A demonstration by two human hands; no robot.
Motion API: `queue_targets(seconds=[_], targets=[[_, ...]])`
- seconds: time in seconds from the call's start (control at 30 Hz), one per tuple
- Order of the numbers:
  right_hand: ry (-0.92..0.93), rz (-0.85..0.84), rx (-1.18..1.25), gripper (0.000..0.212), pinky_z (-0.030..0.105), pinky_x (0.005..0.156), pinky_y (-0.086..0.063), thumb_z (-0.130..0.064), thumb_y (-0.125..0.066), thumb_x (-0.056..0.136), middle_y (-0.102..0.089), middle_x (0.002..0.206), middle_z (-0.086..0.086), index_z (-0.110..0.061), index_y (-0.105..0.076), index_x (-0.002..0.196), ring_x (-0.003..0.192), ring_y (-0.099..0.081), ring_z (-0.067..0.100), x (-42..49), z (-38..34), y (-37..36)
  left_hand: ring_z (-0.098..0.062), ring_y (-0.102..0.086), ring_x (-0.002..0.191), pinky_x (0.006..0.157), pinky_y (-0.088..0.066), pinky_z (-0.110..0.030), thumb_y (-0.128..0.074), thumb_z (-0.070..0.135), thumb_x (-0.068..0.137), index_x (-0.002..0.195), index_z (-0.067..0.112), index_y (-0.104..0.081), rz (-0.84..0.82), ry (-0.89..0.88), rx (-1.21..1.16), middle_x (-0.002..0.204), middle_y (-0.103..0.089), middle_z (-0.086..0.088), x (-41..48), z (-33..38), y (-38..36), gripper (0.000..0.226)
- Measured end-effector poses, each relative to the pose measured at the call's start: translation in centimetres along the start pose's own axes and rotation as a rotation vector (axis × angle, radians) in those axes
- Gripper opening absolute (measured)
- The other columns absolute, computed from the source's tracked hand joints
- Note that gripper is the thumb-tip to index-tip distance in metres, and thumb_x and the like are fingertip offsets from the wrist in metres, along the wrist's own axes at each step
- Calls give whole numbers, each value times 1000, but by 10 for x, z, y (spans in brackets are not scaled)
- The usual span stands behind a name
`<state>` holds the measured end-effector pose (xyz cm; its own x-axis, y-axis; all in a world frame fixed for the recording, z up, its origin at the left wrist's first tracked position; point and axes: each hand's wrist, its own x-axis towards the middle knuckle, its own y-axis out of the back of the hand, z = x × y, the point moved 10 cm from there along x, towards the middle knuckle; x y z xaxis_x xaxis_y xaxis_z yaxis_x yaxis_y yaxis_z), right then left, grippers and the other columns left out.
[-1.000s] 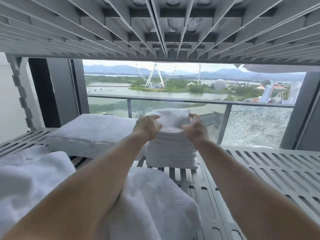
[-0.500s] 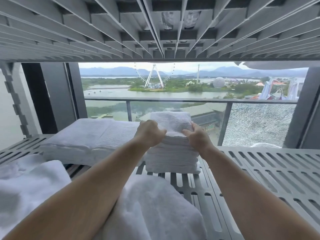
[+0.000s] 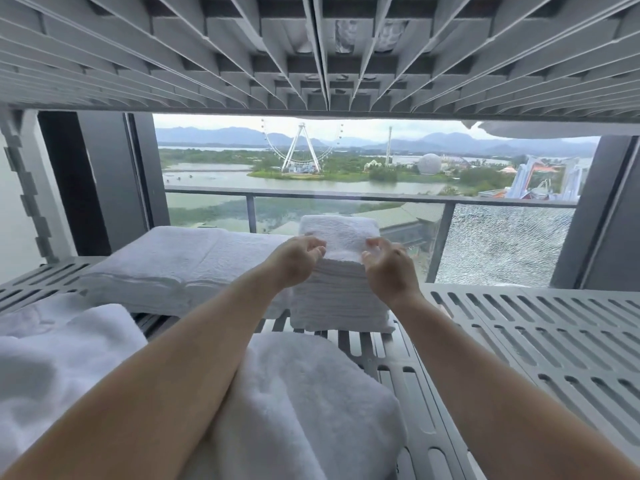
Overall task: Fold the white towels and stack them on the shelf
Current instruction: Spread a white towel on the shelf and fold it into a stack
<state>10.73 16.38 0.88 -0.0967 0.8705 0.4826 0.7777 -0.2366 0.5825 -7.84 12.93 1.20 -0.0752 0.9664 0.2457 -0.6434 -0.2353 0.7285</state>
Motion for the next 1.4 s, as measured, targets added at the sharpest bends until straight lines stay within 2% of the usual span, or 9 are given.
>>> queue_targets(seconds=[0.23,0.4,0.73,0.9,0.97,1.13,1.27,1.33,1.4], targets=[[-44,56,20,31,21,91,-36,-14,-57,97,-64,127,14,-12,-65,126,116,-60,26,-12,9,19,-26,-36,144,114,-25,-26,-47,22,106,144,11,-52,11,-26,-18,161,-31,-9,-7,4,-11,40],[-80,38,60,30,30,94,-44,-20,-50,101,-66,126,11,-16,-64,127,115,-60,25,-27,15,22,-26,-16,153,125,-11,-41,-43,21,107,146,14,-49,43,11,-68,164,-21,-13,-12,7,-13,41],[-32,51,-20,35,29,92,-44,-19,-59,94,-61,124,9,-19,-62,129,113,-58,24,-53,10,34,-26,-44,136,116,-35,-42,-51,20,104,145,13,-49,30,39,-199,155,-38,-14,-25,12,-15,42],[209,235,-150,22,36,98,-45,-18,-64,92,-63,114,6,-17,-67,113,110,-57,24,-87,-35,50,-19,-53,126,111,-40,-38,-52,26,103,143,18,-53,71,35,-271,142,-57,-4,-43,4,-10,41],[291,124,-160,9,33,81,-48,-27,-64,92,-69,97,0,-21,-70,96,93,-62,19,-104,-54,35,-19,-52,128,113,-38,-38,-52,26,103,143,18,-52,97,25,-281,142,-57,-3,-48,4,-10,41],[168,-397,-192,67,32,52,-27,-78,-36,81,-50,53,-6,-18,-42,53,55,-46,12,-139,-49,-21,-17,-52,128,108,-37,-29,-49,25,104,143,17,-52,127,7,-306,143,-56,-3,-60,8,-7,40],[65,-507,-234,54,34,67,-36,-78,-46,74,-67,90,-5,-25,-54,77,83,-56,17,-163,-33,-35,-30,-60,115,89,-46,-30,-51,24,103,138,20,-56,159,36,-309,135,-61,-5,-79,0,-2,35],[49,-479,-219,42,34,75,-35,-64,-52,86,-68,104,1,-22,-56,87,98,-58,24,-170,-31,-35,-30,-59,119,93,-48,-32,-51,24,103,136,18,-58,152,41,-267,134,-63,-5,-91,-2,-3,34],[48,-417,-140,34,33,74,-37,-48,-57,92,-68,96,3,-15,-62,86,96,-60,25,-173,-33,-23,-26,-60,119,102,-46,-36,-51,24,103,131,17,-62,155,46,-205,128,-66,-7,-105,-1,-4,31]])
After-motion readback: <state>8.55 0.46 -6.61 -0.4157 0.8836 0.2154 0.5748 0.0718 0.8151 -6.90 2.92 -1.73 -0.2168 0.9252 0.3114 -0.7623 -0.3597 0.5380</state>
